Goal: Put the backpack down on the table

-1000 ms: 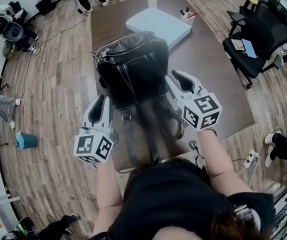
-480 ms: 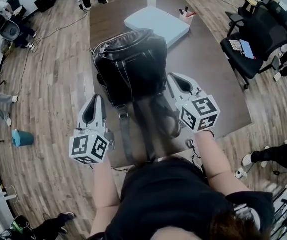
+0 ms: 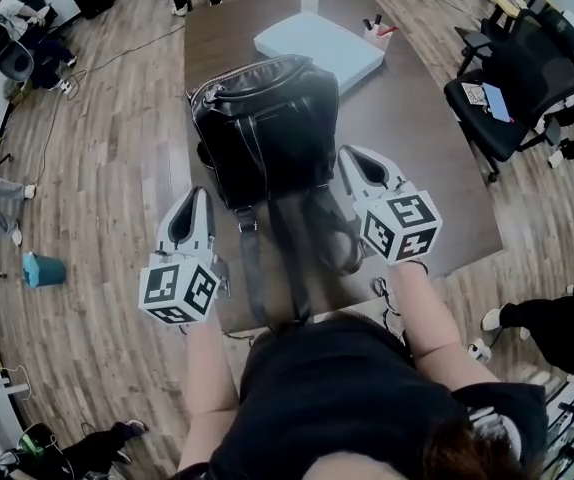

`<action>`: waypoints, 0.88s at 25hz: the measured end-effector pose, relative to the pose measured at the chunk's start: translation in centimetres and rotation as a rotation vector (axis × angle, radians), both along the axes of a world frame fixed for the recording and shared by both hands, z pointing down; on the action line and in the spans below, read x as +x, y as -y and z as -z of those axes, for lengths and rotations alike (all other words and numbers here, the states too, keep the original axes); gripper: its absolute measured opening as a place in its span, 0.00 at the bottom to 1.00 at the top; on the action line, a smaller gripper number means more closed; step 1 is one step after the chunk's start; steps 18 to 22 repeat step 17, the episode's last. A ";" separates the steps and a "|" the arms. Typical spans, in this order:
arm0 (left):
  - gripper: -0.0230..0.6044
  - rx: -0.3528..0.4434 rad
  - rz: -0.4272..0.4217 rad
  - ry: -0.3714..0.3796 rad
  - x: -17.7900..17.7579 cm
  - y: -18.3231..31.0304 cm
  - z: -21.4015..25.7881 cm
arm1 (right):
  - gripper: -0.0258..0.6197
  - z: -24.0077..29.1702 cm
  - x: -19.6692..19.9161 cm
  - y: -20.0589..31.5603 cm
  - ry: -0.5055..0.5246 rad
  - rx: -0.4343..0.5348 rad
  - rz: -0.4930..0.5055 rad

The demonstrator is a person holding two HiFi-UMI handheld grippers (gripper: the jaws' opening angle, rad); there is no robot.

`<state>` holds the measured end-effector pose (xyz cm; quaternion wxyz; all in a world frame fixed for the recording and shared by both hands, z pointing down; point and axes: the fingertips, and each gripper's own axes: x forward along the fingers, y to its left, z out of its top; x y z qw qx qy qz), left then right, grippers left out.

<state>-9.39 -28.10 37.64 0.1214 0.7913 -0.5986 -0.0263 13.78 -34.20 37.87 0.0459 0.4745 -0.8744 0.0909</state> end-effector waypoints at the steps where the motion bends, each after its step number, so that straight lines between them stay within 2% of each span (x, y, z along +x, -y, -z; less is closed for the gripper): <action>1: 0.11 0.000 0.000 0.002 0.0 0.0 0.1 | 0.07 0.2 -0.1 0.0 -0.001 0.001 0.001; 22: 0.11 -0.007 0.024 0.025 -0.7 -1.7 0.5 | 0.07 0.7 -0.5 -0.4 0.002 -0.001 0.018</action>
